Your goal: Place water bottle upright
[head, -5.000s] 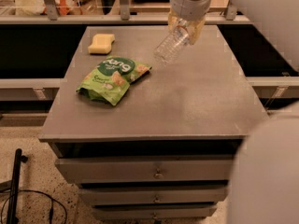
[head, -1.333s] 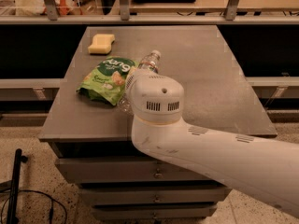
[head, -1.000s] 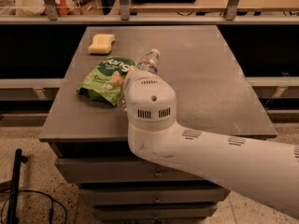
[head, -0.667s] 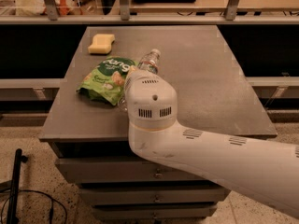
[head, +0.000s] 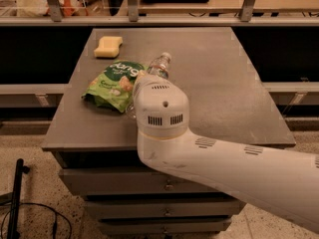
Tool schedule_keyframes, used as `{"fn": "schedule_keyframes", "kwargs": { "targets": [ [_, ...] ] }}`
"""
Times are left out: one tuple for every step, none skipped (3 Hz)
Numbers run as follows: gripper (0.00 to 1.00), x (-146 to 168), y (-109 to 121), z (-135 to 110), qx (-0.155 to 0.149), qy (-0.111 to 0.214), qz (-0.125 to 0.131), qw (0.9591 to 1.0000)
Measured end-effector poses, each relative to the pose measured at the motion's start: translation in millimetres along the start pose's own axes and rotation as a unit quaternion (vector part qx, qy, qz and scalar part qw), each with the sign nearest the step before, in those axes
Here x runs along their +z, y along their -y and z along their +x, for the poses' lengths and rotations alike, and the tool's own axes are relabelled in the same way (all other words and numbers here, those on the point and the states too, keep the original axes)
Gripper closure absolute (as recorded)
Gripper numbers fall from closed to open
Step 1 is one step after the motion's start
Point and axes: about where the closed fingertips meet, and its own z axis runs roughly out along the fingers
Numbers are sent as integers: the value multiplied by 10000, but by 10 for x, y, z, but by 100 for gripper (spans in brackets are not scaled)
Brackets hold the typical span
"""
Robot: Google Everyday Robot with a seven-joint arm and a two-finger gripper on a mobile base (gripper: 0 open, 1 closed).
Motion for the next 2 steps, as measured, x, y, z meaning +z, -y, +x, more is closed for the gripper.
{"fn": "schedule_keyframes", "kwargs": {
  "targets": [
    [100, 4, 7, 172, -258, -353, -10, 9990],
    [100, -117, 76, 932, -765, -1324, 65, 9882]
  ]
}}
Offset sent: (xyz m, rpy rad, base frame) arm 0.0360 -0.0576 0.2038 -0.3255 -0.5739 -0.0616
